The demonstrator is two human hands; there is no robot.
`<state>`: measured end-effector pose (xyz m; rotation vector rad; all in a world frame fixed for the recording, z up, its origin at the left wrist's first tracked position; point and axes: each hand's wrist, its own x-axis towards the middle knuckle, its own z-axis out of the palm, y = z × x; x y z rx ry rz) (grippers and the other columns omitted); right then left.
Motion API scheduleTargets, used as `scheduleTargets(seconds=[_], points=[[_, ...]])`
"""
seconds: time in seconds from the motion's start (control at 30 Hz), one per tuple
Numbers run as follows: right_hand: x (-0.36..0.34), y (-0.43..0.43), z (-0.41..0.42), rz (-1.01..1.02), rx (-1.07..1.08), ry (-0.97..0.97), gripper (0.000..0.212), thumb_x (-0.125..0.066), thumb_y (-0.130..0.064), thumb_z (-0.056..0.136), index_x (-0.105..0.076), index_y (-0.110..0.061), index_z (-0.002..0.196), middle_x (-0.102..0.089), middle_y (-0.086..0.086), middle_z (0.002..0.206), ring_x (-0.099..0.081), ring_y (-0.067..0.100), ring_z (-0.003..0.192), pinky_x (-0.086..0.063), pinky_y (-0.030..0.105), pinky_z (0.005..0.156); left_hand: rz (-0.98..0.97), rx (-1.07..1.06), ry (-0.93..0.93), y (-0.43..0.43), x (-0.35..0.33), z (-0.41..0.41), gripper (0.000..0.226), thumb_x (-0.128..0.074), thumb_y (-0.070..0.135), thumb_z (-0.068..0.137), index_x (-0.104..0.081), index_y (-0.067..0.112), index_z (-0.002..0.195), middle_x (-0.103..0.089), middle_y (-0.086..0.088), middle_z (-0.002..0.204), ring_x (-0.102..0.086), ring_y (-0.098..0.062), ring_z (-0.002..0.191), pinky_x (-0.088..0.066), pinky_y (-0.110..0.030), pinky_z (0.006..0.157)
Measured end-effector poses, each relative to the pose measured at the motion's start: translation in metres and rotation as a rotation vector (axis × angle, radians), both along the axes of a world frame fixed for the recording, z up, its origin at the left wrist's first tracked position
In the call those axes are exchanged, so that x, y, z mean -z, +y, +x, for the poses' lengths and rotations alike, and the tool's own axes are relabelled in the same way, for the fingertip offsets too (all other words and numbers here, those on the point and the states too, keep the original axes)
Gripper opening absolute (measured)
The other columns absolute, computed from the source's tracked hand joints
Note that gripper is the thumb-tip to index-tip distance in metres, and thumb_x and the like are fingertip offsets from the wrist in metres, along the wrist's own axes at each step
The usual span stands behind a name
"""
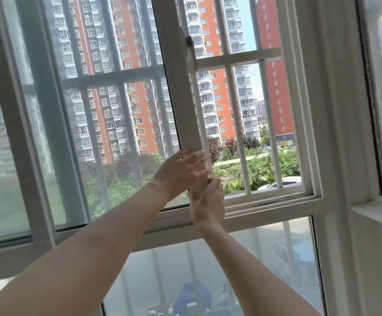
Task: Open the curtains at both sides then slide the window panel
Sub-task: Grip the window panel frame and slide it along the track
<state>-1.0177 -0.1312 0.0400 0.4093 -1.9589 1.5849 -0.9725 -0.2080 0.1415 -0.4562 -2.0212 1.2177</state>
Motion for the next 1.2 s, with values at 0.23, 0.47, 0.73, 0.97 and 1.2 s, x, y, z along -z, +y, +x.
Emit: scheduleTargets(seconds=[0.23,0.47,0.73,0.97,1.2], points=[[-0.002,-0.016,0.014,0.005,-0.021,-0.001,0.048,-0.074,-0.033,0.084,-0.043,-0.013,0.114,-0.057,0.007,0.115,-0.056,0.026,0.109,-0.053,0.043,0.087,0.000,0.000,-0.001,-0.017,-0.001,0.016,0.039,-0.050,0.006,0.096,-0.049,0.022,0.131,-0.040,-0.007,0.153,-0.029,-0.026,0.145,-0.028,-0.045,0.115],[-0.003,-0.035,0.025,-0.001,-0.041,0.010,0.049,-0.076,-0.035,0.083,-0.044,-0.015,0.113,-0.058,0.005,0.113,-0.056,0.025,0.107,-0.054,0.043,0.086,-0.037,-0.006,0.019,-0.038,-0.001,0.029,0.044,-0.051,0.005,0.093,-0.049,0.022,0.133,-0.044,-0.008,0.150,-0.035,-0.027,0.142,-0.031,-0.046,0.114],[-0.002,-0.060,0.037,-0.015,-0.070,0.033,0.044,-0.076,-0.035,0.081,-0.041,-0.019,0.104,-0.054,0.001,0.107,-0.052,0.023,0.104,-0.049,0.039,0.082,-0.047,-0.033,0.033,-0.066,0.001,0.044,0.042,-0.054,0.004,0.093,-0.048,0.023,0.129,-0.041,-0.007,0.152,-0.030,-0.026,0.144,-0.033,-0.047,0.112],[0.000,-0.079,0.046,-0.003,-0.078,0.037,0.049,-0.077,-0.037,0.080,-0.040,-0.018,0.107,-0.053,0.003,0.113,-0.050,0.025,0.109,-0.049,0.042,0.088,-0.073,-0.017,0.055,-0.085,0.000,0.055,0.040,-0.063,0.011,0.090,-0.053,0.028,0.125,-0.050,-0.003,0.146,-0.040,-0.022,0.139,-0.040,-0.042,0.108],[-0.002,-0.103,0.058,0.021,-0.102,0.032,0.053,-0.077,-0.036,0.080,-0.043,-0.014,0.114,-0.055,0.007,0.118,-0.050,0.027,0.113,-0.046,0.040,0.088,-0.079,-0.031,0.074,-0.108,0.000,0.073,0.045,-0.060,0.010,0.082,-0.057,0.028,0.124,-0.055,-0.004,0.141,-0.046,-0.022,0.135,-0.039,-0.040,0.108]])
